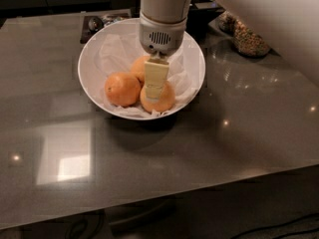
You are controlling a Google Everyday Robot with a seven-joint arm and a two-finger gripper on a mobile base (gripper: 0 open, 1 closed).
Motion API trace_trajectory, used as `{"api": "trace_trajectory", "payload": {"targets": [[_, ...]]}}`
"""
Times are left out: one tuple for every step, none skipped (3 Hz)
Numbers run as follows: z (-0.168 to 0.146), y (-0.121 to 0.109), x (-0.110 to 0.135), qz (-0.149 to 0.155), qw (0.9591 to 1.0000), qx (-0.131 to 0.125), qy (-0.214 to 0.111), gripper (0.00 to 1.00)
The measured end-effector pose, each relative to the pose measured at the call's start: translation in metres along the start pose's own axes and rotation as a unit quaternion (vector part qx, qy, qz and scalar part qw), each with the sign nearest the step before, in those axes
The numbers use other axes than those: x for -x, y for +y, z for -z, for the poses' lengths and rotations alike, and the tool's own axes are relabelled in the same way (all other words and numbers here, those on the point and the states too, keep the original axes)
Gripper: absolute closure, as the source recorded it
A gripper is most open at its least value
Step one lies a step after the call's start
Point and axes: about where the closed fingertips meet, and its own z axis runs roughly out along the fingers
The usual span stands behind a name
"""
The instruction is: Pick orange from white bowl
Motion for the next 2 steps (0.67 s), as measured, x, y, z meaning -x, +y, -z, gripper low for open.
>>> {"api": "trace_trajectory", "payload": {"targets": [[0.0, 0.0, 0.0, 0.0, 1.0, 0.0, 0.0, 0.33], [-0.0088, -0.0005, -0.0015, -0.002, 1.0, 0.004, 0.008, 0.33]]}}
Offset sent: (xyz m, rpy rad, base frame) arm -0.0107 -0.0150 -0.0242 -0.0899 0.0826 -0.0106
